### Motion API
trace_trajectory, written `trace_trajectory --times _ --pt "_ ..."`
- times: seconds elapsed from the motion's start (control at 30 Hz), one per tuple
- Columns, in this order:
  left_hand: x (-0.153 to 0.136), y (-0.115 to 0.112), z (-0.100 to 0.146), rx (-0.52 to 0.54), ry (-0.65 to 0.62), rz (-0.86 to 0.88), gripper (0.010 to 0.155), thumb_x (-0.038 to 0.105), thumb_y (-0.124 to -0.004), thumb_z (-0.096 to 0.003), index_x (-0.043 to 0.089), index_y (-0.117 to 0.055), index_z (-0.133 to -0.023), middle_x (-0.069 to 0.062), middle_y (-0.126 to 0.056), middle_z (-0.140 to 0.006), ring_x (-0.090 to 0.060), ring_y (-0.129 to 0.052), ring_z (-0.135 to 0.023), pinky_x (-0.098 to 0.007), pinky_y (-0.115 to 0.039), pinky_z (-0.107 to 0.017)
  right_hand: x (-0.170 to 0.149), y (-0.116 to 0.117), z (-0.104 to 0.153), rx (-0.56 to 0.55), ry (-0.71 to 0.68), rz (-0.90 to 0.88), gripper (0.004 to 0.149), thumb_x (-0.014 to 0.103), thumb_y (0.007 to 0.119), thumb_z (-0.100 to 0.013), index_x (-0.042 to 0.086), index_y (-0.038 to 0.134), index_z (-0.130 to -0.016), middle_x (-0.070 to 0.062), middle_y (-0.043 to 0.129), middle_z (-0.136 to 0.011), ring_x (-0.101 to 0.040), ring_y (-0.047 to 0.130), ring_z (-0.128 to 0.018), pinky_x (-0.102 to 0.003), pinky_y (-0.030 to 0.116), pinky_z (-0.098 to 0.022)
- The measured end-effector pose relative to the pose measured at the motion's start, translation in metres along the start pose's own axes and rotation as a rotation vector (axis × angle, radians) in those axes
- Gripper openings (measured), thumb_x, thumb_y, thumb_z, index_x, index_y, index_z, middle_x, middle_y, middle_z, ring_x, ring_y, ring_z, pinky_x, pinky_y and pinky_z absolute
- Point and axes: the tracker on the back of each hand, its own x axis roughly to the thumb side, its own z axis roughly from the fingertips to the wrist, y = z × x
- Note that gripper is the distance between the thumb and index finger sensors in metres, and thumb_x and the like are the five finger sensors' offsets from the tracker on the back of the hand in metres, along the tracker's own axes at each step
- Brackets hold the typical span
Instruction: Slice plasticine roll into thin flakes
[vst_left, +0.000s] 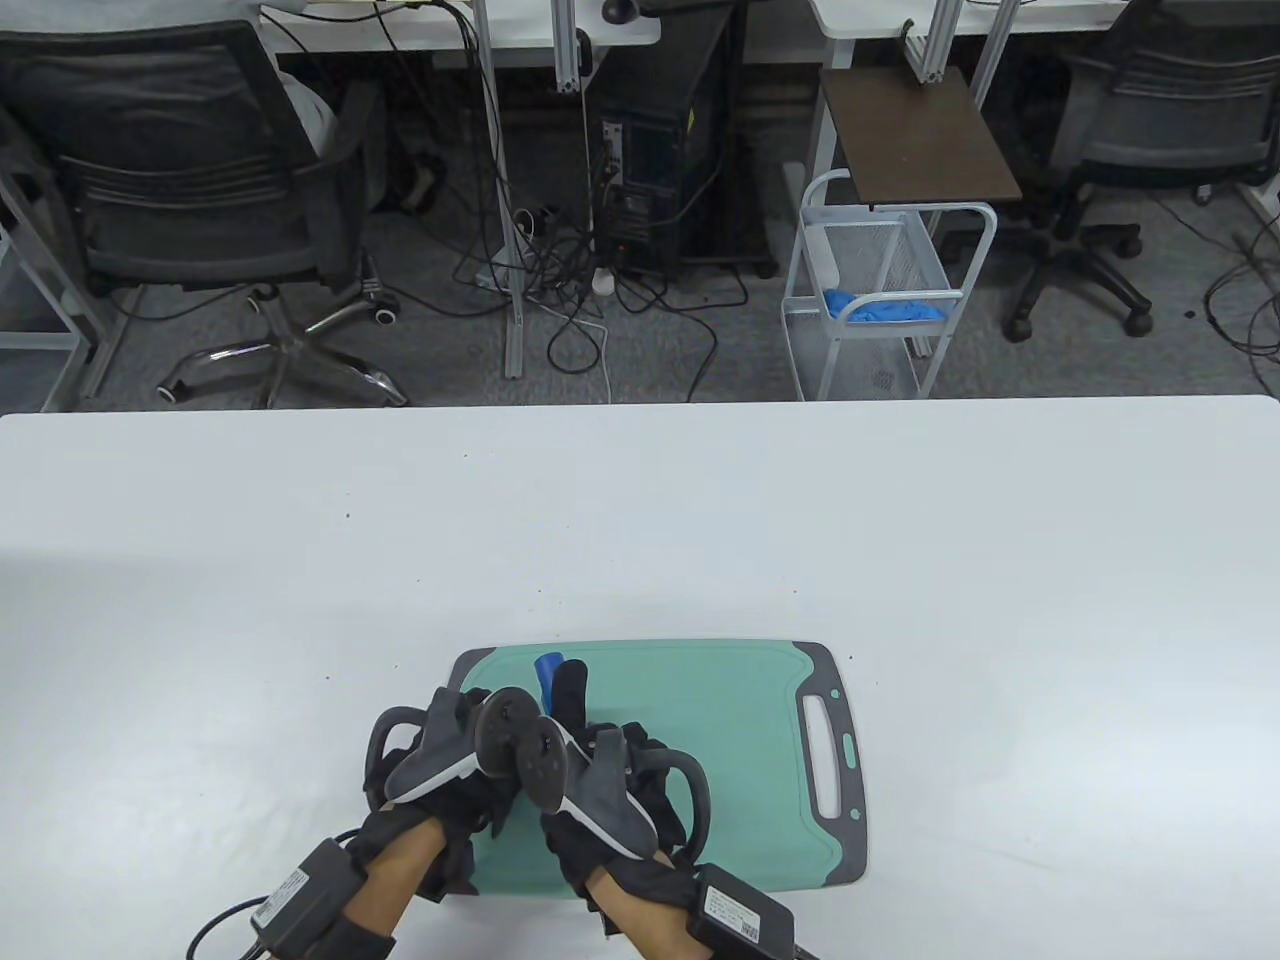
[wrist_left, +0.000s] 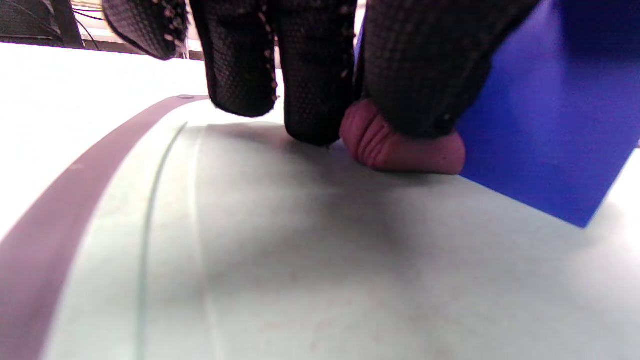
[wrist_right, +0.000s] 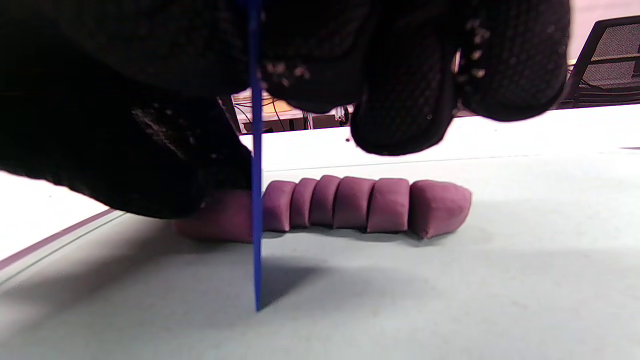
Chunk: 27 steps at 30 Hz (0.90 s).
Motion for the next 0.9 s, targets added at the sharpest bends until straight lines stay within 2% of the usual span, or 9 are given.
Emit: trace_trajectory --times 0.17,0.33,0.53,0.7,0.9 --pt "-0.002 -0.001 0.0 0.016 0.005 0.027 0.049 0.043 -0.093 -0.0318 0.038 -0.091 -0.08 0.007 -0.099 -0.086 -0.033 -0.09 -0.093 -0.06 -0.067 -0.072 -0.002 0.0 0.003 0.013 -0.003 0.005 0.087 0.036 0.081 -0.046 0.016 0.021 -0.105 -0.007 0.089 -0.047 -0.037 0.094 -0.053 -0.061 0.077 -0.046" --pt "0.001 0.0 0.002 0.046 0.001 -0.015 0.051 0.044 -0.094 -0.0301 0.038 -0.09 -0.08 0.008 -0.102 -0.084 -0.032 -0.093 -0.091 -0.059 -0.067 -0.072 -0.003 -0.002 0.009 0.037 -0.008 0.012 0.087 0.036 0.081 -0.046 0.015 0.021 -0.105 -0.007 0.09 -0.047 -0.037 0.094 -0.053 -0.061 0.077 -0.047" --pt "-0.002 0.001 0.001 0.061 0.021 -0.009 0.058 0.046 -0.095 -0.0284 0.033 -0.086 -0.084 0.009 -0.102 -0.082 -0.031 -0.095 -0.089 -0.058 -0.068 -0.072 -0.007 -0.006 0.014 0.053 -0.007 -0.011 0.086 0.036 0.081 -0.046 0.016 0.022 -0.105 -0.007 0.09 -0.047 -0.037 0.094 -0.053 -0.062 0.077 -0.047" --pt "-0.005 0.002 0.001 0.062 0.033 -0.019 0.054 0.05 -0.094 -0.0276 0.033 -0.091 -0.078 0.008 -0.104 -0.078 -0.032 -0.095 -0.088 -0.059 -0.068 -0.071 -0.008 -0.012 0.017 0.055 -0.005 -0.027 0.085 0.036 0.082 -0.045 0.015 0.024 -0.105 -0.008 0.09 -0.047 -0.038 0.094 -0.054 -0.062 0.077 -0.047" --pt "-0.007 0.002 0.001 0.035 0.026 0.0 0.053 0.049 -0.094 -0.0289 0.032 -0.092 -0.079 0.007 -0.104 -0.079 -0.033 -0.095 -0.088 -0.06 -0.068 -0.071 -0.009 -0.025 0.023 0.014 -0.005 -0.051 0.085 0.035 0.082 -0.045 0.015 0.025 -0.105 -0.008 0.09 -0.047 -0.038 0.094 -0.054 -0.062 0.077 -0.047"
